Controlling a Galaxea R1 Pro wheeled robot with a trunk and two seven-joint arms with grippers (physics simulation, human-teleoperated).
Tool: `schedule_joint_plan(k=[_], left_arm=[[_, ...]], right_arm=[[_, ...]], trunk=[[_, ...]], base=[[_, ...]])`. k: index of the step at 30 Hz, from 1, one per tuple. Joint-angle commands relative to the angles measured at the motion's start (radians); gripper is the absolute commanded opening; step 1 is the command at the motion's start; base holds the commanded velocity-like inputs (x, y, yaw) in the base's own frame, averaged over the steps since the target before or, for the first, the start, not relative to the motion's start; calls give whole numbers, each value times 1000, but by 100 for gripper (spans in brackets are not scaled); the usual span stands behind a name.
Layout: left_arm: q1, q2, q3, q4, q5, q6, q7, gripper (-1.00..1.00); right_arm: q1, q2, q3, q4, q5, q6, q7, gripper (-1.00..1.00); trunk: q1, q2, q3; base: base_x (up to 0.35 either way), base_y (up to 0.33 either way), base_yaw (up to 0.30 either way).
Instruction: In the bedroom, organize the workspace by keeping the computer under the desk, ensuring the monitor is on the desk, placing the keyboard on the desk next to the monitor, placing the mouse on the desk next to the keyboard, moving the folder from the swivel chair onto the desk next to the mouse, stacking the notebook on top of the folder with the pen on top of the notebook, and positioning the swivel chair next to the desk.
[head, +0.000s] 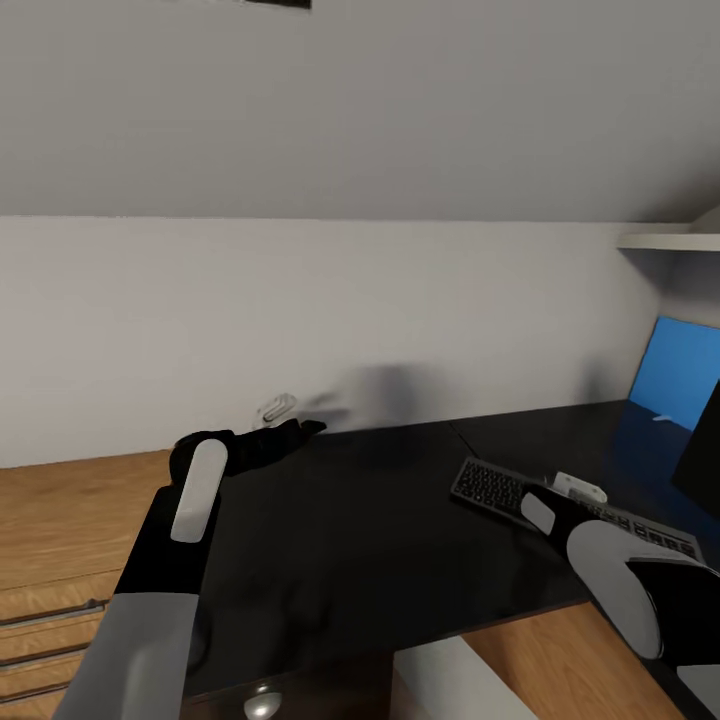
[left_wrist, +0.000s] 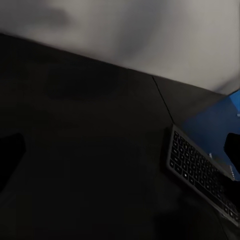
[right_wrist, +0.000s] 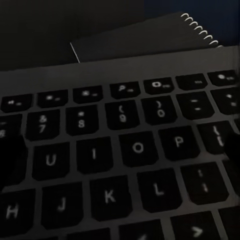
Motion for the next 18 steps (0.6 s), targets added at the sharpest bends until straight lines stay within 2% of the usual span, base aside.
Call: schedule_joint_plan(k=[1, 14, 18], left_arm=[[-1, -1, 2, 1, 10, 4, 9, 100], [-1, -1, 0, 28, 9, 0, 9, 100], [-1, -2, 0, 30, 9, 0, 9, 100]], right_arm=[[0, 0, -1, -1, -4, -2, -2, 100], [0, 7, 1, -3, -3, -60, 1, 100], [0, 8, 3, -6, -2, -62, 0, 100]], trunk=[[-4, 7, 2], [-54, 98, 43], [-54, 98, 43]], base=[[0, 0, 0], [0, 0, 0], [0, 0, 0]])
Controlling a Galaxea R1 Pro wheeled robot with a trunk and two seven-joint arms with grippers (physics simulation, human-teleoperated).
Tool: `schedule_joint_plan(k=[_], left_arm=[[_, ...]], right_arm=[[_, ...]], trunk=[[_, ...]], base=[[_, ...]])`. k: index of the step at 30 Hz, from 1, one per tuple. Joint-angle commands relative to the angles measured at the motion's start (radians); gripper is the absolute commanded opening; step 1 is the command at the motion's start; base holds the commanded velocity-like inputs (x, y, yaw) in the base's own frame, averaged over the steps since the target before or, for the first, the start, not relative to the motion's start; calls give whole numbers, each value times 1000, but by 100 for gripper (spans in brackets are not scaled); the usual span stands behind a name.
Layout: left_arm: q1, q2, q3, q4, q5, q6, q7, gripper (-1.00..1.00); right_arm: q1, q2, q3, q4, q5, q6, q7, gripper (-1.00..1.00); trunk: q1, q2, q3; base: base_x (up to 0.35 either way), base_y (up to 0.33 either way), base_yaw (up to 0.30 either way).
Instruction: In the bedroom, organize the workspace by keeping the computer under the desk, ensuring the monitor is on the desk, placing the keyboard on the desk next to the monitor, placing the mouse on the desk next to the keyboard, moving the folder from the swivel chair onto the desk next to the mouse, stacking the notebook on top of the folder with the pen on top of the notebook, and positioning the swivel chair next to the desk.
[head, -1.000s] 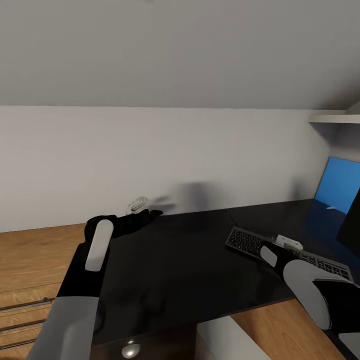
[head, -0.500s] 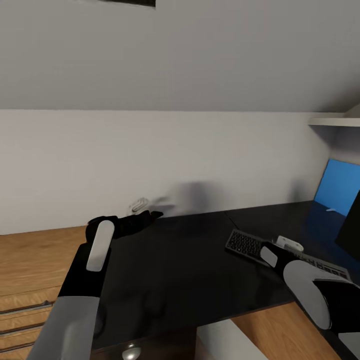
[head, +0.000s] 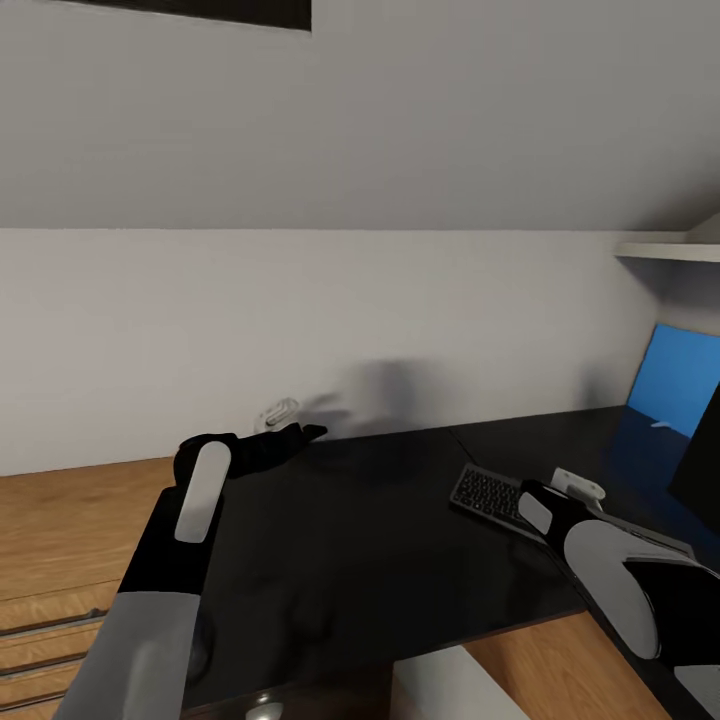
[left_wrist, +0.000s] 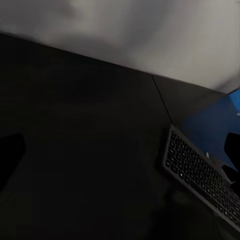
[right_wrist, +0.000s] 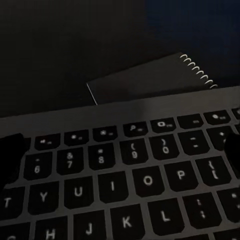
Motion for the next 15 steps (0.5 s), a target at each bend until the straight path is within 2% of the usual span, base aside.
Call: schedule_joint_plan(k=[1, 8, 11, 13, 15], left_arm=[[-1, -1, 2, 0, 11, 5, 9, 100], [-1, -1, 1, 8, 10, 7, 8, 100], [-1, -1, 0, 9, 10, 7, 8, 100], [-1, -2, -3, 19, 10, 7, 8, 100], [-1, -3, -7, 23, 10, 7, 8, 100]], right_arm=[[-1, 0, 0, 0, -8, -7, 0, 100], [-1, 9, 2, -5, -9, 5, -6, 100], [-2, 23, 2, -7, -9, 17, -18, 100], [-2, 37, 1, -16, -10, 28, -53, 100], [-2, 40, 1, -27, -10, 33, -62, 100]], trunk=[[0, -1, -1], [0, -1, -1], [0, -1, -1], [0, -1, -1], [0, -1, -1]], base=[[0, 0, 0], [0, 0, 0], [0, 0, 0], [0, 0, 0], [0, 0, 0]])
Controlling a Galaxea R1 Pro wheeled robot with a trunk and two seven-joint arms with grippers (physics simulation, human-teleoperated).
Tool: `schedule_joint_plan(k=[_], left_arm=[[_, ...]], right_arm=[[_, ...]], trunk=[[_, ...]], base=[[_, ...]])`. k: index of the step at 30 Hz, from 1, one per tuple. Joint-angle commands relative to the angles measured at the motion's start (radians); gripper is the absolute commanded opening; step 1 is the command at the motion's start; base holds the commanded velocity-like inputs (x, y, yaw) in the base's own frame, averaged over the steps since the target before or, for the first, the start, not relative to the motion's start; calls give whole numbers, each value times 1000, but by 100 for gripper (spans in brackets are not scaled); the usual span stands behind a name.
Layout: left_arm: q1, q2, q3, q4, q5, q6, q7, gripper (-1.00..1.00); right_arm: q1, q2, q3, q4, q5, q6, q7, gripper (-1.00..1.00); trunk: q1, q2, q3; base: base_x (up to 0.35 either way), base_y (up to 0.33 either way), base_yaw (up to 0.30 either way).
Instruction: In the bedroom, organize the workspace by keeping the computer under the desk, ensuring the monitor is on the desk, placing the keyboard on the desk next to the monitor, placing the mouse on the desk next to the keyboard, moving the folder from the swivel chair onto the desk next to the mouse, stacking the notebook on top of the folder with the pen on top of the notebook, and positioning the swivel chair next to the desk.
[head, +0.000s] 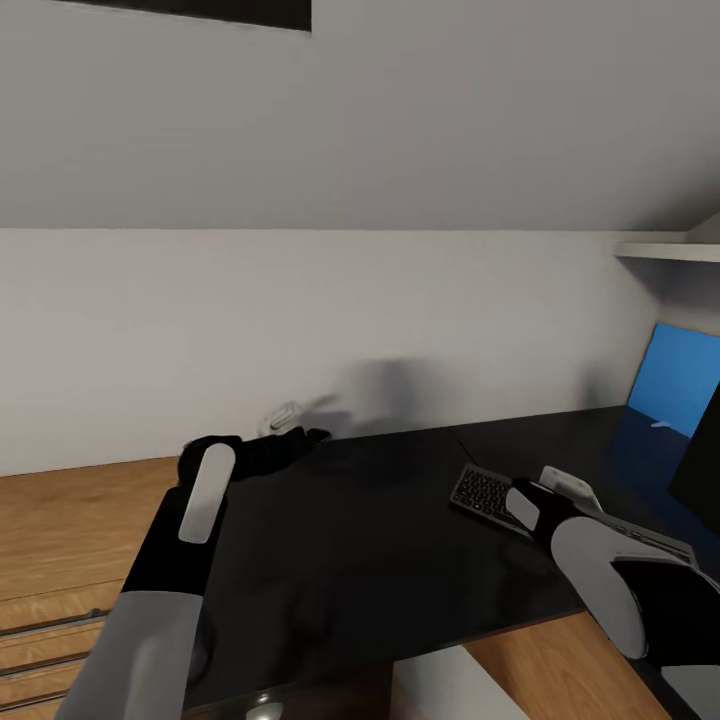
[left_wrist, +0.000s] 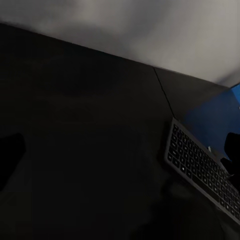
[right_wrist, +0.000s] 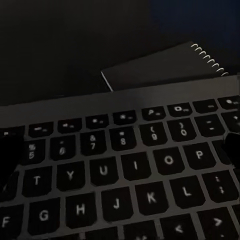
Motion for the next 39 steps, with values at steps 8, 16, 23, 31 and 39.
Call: schedule_joint_plan(k=[8, 16, 23, 31, 39], left_arm=[[-1, -3, -28, 17, 8, 0, 9, 100], [-1, -3, -29, 18, 7, 0, 9, 100], [-1, -3, -29, 18, 7, 0, 9, 100], [-1, -3, -29, 18, 7, 1, 9, 100], [-1, -3, -29, 18, 7, 1, 9, 100]], right_arm=[[1, 5, -2, -45, -4, 47, -19, 100], [1, 9, -1, -42, -4, 44, -17, 100], [1, 17, -2, -42, -4, 44, -17, 100], [1, 18, -3, -41, -4, 43, -13, 100], [1, 19, -2, -39, -4, 43, -13, 100]], trunk=[[0, -1, 0], [0, -1, -1], [0, -1, -1], [0, -1, -1], [0, -1, -1]], base=[[0, 0, -58], [0, 0, -149], [0, 0, -12], [0, 0, -1], [0, 0, 0]])
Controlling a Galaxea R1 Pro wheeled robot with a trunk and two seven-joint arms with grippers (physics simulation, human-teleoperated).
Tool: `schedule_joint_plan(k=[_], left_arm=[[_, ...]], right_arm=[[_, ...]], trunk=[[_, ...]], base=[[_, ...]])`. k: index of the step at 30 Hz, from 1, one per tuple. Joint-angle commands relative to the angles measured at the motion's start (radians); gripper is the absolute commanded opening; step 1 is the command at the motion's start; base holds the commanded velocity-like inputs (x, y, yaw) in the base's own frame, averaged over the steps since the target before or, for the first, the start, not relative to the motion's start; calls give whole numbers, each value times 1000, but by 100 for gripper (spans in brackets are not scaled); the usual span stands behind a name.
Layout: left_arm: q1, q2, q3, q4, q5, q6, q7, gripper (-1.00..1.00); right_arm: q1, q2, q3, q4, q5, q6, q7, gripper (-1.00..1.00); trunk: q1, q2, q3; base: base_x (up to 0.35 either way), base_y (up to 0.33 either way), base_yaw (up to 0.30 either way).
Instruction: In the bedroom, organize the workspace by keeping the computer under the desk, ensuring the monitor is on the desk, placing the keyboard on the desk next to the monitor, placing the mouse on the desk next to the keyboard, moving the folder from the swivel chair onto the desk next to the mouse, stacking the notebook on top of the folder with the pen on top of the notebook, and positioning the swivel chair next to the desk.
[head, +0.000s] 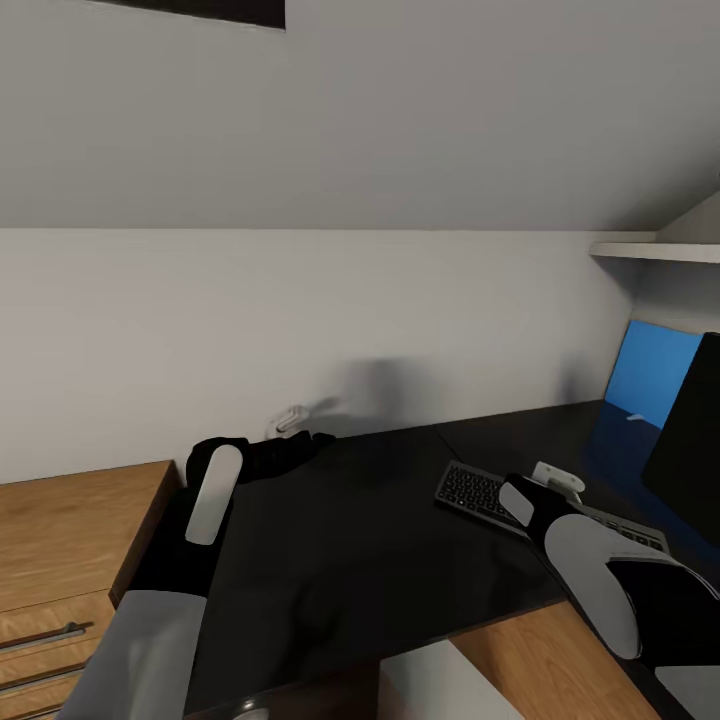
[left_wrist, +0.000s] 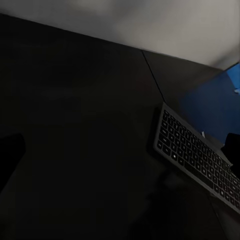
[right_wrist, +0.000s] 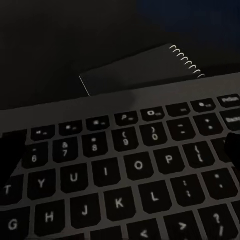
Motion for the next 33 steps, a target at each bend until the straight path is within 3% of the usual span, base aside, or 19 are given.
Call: schedule_joint_plan(k=[1, 19, 26, 33], left_arm=[[-1, 0, 0, -1, 11, 3, 10, 100], [-1, 0, -15, -1, 13, 0, 12, 100], [-1, 0, -15, -1, 13, 0, 12, 100], [-1, -1, -15, -1, 14, 0, 12, 100]], right_arm=[[0, 0, 0, -1, -2, 2, -3, 100], [0, -1, -1, -1, -1, -1, -1, 100], [17, -6, -1, -1, 1, -112, 70, 100], [21, -6, 0, -5, 1, -140, 86, 100]], trunk=[[0, -1, -1], [0, -1, -1], [0, -1, -1], [0, -1, -1]], base=[[0, 0, 0], [0, 0, 0], [0, 0, 0], [0, 0, 0]])
